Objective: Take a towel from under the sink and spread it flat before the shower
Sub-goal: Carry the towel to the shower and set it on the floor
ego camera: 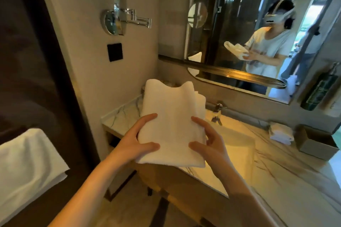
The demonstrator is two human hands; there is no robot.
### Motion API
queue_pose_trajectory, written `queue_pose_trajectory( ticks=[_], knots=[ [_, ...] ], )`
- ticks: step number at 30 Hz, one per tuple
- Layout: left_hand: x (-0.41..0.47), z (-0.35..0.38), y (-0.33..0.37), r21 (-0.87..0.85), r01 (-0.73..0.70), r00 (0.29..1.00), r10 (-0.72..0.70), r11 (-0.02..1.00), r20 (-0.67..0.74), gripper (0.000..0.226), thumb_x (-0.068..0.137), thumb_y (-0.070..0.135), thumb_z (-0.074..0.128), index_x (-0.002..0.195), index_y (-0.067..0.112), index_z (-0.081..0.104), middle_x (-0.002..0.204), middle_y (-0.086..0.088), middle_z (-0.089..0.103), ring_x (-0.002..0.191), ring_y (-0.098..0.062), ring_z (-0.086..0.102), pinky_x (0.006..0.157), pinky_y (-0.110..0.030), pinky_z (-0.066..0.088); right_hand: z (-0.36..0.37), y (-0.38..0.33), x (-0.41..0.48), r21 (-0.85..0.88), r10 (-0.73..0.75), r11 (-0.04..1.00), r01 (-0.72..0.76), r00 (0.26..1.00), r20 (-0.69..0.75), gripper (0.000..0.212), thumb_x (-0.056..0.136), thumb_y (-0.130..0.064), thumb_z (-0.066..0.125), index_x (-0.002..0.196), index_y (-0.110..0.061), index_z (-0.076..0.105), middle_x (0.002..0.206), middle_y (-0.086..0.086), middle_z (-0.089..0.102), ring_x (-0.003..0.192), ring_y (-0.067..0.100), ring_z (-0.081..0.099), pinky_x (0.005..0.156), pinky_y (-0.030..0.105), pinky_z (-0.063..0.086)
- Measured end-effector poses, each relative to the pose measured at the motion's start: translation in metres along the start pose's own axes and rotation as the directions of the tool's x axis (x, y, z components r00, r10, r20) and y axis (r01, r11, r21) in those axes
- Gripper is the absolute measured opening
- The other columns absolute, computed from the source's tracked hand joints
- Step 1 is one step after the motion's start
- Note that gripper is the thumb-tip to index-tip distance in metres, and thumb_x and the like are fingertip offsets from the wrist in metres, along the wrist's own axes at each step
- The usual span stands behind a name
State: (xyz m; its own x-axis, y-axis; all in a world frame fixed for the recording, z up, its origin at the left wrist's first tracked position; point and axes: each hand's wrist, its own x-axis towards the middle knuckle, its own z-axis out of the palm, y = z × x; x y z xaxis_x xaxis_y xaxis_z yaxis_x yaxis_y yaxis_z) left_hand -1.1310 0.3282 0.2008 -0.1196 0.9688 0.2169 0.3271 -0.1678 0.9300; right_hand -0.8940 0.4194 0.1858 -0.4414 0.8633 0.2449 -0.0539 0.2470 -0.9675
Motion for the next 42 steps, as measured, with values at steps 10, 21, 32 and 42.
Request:
queue_pose_trajectory(
  ticks=[10, 21, 32, 42],
  knots=[
    [-0.134, 0.012, -0.004, -0.009, 0.289, 0.808, -0.249, 0.957, -0.534, 0.078, 0.066, 0.039, 0.082, 0.131, 0.057, 0.042, 0.125, 0.043, 0.039, 0.106, 0.018, 0.045, 0.075, -0.011, 0.05, 0.062, 0.037, 0.022, 0.133, -0.042, 0.99, -0.053, 0.779, 0.626, 0.058, 0.08, -0.015, 0.073, 0.129, -0.042, 0.056, 0.123, -0.029, 0.055, 0.108, -0.001, 0.059, 0.075, 0.021, 0.057],
    [-0.321, 0.067, 0.055, -0.094, 0.512, 0.385, -0.326, 0.854, -0.863, 0.072, 0.068, 0.031, 0.08, 0.126, 0.056, 0.044, 0.134, 0.028, 0.037, 0.118, -0.001, 0.045, 0.091, -0.027, 0.05, 0.157, 0.02, -0.09, 0.178, -0.099, 0.962, -0.205, 0.344, 0.934, 0.057, 0.076, -0.022, 0.071, 0.126, -0.044, 0.056, 0.129, -0.021, 0.05, 0.123, 0.014, 0.049, 0.09, 0.046, 0.056],
    [-0.494, 0.13, 0.098, -0.201, 0.521, 0.201, -0.348, 0.83, -0.916, 0.073, 0.066, 0.037, 0.078, 0.126, 0.058, 0.042, 0.137, 0.024, 0.036, 0.124, -0.011, 0.044, 0.1, -0.034, 0.048, 0.192, -0.016, -0.256, 0.19, -0.158, 0.974, -0.125, 0.228, 0.961, 0.06, 0.079, -0.006, 0.072, 0.114, -0.053, 0.059, 0.119, -0.03, 0.053, 0.114, 0.004, 0.053, 0.081, 0.024, 0.057],
    [-0.727, 0.188, 0.154, -0.27, 0.591, 0.092, -0.396, 0.76, -0.914, 0.077, 0.063, 0.038, 0.077, 0.128, 0.058, 0.041, 0.13, 0.031, 0.038, 0.119, -0.006, 0.044, 0.086, -0.022, 0.046, 0.217, -0.059, -0.491, 0.094, -0.07, 0.966, -0.239, 0.107, 0.992, 0.065, 0.071, -0.005, 0.073, 0.118, -0.048, 0.062, 0.124, -0.019, 0.058, 0.115, 0.013, 0.057, 0.081, 0.037, 0.06]
  ],
)
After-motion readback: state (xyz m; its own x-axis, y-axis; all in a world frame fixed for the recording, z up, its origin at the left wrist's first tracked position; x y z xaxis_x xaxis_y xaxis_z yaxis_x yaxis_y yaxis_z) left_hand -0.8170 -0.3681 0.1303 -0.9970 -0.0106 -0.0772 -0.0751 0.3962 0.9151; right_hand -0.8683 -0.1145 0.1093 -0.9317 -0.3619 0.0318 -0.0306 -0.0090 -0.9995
